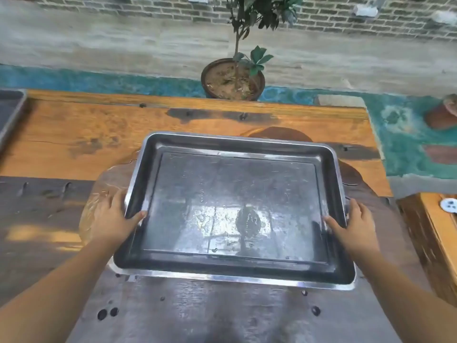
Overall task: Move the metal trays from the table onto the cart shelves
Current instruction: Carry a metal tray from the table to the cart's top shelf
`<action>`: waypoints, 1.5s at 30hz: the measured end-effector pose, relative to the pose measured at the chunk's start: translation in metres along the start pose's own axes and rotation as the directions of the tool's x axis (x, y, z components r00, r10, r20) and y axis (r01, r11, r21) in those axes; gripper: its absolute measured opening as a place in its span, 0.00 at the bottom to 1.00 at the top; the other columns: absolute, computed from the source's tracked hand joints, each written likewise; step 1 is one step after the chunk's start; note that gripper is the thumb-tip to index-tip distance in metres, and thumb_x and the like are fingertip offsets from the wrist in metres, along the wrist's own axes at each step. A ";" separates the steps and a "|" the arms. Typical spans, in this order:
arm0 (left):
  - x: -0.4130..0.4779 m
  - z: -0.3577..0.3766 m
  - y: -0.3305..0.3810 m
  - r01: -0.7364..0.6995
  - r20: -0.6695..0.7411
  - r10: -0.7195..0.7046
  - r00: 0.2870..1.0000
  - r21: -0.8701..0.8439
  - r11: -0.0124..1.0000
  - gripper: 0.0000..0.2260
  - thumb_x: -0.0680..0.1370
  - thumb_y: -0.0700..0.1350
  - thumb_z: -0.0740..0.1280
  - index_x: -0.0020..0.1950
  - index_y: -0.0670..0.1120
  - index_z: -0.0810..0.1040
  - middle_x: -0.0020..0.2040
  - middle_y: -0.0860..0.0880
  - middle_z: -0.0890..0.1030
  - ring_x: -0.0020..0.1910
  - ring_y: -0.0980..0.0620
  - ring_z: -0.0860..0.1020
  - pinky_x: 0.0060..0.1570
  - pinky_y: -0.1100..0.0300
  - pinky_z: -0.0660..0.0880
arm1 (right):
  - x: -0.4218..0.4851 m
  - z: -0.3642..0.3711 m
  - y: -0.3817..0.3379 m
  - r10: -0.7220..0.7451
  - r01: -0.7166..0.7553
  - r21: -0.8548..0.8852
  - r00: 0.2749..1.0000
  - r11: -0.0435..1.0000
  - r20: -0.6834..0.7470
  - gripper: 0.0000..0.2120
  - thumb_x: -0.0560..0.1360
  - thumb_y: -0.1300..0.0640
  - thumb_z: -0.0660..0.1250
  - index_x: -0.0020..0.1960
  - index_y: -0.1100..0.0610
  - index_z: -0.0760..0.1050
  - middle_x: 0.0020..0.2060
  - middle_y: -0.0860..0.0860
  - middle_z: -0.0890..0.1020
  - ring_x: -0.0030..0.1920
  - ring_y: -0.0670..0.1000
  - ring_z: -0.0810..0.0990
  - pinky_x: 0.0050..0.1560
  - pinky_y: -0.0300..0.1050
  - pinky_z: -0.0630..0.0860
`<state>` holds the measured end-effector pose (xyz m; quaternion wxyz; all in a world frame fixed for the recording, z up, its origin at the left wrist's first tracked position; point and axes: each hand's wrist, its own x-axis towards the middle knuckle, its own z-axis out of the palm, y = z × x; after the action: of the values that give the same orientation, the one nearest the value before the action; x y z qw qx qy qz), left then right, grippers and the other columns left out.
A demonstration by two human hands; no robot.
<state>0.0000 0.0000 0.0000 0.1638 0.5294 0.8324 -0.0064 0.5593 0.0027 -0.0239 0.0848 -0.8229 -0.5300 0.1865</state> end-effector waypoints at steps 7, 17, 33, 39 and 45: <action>0.018 0.022 -0.003 0.053 -0.079 -0.050 0.996 0.037 0.998 0.33 0.74 0.63 0.67 0.74 0.46 0.68 0.71 0.37 0.71 0.72 0.36 0.64 0.72 0.43 0.60 | 0.024 0.022 0.009 0.110 -0.111 -0.021 0.993 0.994 -0.029 0.34 0.72 0.40 0.69 0.72 0.57 0.67 0.71 0.61 0.67 0.69 0.63 0.68 0.65 0.59 0.69; 0.029 0.044 -0.016 0.103 -0.034 -0.107 0.994 -0.112 0.988 0.28 0.76 0.60 0.66 0.73 0.49 0.69 0.77 0.41 0.62 0.75 0.35 0.57 0.71 0.36 0.57 | 0.026 0.019 0.005 0.045 -0.046 -0.030 0.998 0.998 -0.054 0.21 0.74 0.47 0.69 0.56 0.65 0.80 0.59 0.61 0.78 0.56 0.65 0.77 0.55 0.56 0.75; -0.022 -0.114 -0.033 -0.002 -0.136 -0.076 0.988 -0.501 0.866 0.12 0.76 0.45 0.71 0.57 0.41 0.78 0.50 0.41 0.82 0.54 0.37 0.79 0.49 0.51 0.71 | -0.012 -0.107 -0.089 -0.062 0.088 0.257 0.992 0.962 -0.110 0.12 0.74 0.54 0.71 0.52 0.61 0.81 0.53 0.61 0.79 0.53 0.63 0.79 0.54 0.53 0.75; -0.075 -0.180 -0.057 -0.026 -0.245 -0.127 0.961 -0.538 0.842 0.12 0.75 0.41 0.72 0.57 0.41 0.80 0.54 0.39 0.83 0.54 0.39 0.79 0.50 0.53 0.70 | -0.022 -0.166 -0.147 -0.178 0.201 0.312 0.979 0.928 -0.102 0.12 0.74 0.55 0.72 0.51 0.63 0.80 0.46 0.64 0.83 0.46 0.62 0.81 0.46 0.49 0.75; -0.167 -0.207 -0.112 0.061 -0.305 -0.281 0.910 -0.570 0.819 0.14 0.75 0.41 0.72 0.60 0.44 0.79 0.53 0.42 0.83 0.47 0.44 0.77 0.49 0.52 0.70 | -0.041 -0.182 -0.202 -0.340 0.336 0.319 0.939 0.886 -0.046 0.12 0.73 0.54 0.72 0.51 0.61 0.79 0.46 0.64 0.83 0.49 0.63 0.82 0.48 0.52 0.76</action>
<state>-0.0890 -0.1583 0.2241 0.1447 0.3727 0.8594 0.3188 0.4469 0.0622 0.2201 0.2463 -0.6920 -0.6278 0.2576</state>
